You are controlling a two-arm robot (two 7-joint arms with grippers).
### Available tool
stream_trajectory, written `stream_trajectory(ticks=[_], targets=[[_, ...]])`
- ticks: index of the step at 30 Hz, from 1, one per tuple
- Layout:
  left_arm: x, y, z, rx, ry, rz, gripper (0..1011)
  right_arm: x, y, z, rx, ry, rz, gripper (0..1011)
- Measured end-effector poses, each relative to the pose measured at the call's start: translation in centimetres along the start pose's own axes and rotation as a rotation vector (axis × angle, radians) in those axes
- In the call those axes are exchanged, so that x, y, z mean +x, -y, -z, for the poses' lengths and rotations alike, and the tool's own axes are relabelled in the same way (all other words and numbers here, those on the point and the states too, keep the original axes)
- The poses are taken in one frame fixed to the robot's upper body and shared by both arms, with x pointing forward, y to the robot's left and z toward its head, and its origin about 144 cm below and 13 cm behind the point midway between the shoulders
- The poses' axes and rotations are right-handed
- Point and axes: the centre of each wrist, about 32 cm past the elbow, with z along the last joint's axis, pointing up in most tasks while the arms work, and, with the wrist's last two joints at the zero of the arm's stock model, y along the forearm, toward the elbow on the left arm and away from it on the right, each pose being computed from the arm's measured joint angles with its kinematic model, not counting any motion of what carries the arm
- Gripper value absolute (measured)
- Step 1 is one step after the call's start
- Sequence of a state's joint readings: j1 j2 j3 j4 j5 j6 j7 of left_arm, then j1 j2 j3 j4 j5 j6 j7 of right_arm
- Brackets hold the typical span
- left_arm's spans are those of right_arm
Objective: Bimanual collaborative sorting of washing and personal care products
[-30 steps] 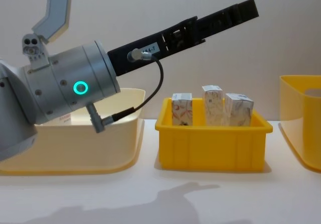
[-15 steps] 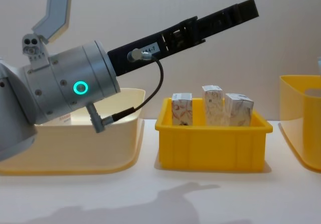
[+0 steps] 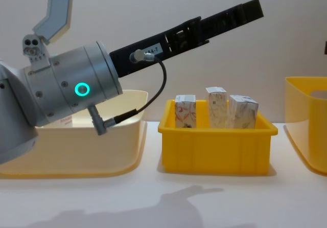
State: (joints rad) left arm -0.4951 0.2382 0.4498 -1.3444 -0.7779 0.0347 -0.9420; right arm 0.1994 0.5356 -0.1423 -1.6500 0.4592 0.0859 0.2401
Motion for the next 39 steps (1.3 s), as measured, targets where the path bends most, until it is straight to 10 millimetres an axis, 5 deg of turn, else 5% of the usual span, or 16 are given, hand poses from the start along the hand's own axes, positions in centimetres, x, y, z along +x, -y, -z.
stream_trajectory(ticks=[22,39], targets=[[-0.1,-0.1,0.1,0.008,0.005,-0.018,1002,-1.0,1.4,0.0,0.064,-0.021,-0.062,1001],[-1.5,-1.2,0.6,0.112,0.092,-0.213,1002,-8.3,2.0,3.7,-0.002,-0.062,0.018,1001]])
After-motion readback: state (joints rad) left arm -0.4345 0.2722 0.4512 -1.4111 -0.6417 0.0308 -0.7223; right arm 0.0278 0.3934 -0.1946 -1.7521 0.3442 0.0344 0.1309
